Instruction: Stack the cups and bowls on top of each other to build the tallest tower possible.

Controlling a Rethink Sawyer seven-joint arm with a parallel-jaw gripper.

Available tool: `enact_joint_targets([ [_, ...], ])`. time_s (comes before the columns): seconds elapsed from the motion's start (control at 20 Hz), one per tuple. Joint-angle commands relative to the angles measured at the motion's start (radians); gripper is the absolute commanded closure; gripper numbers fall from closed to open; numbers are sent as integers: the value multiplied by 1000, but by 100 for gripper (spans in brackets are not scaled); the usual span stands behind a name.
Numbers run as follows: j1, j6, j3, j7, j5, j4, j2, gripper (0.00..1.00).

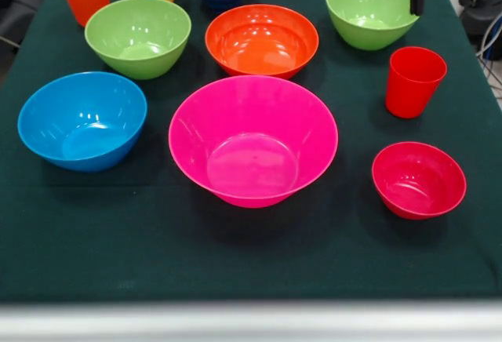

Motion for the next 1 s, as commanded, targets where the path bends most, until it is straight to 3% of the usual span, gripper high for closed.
enact_joint_targets([
  [0.05, 37, 25, 4, 44, -95, -153, 114, 0],
  [0.55, 30, 40, -6, 3, -110, -255, 200, 0],
  [1.0, 123, 130, -161, 75, -192, -378, 244, 0],
])
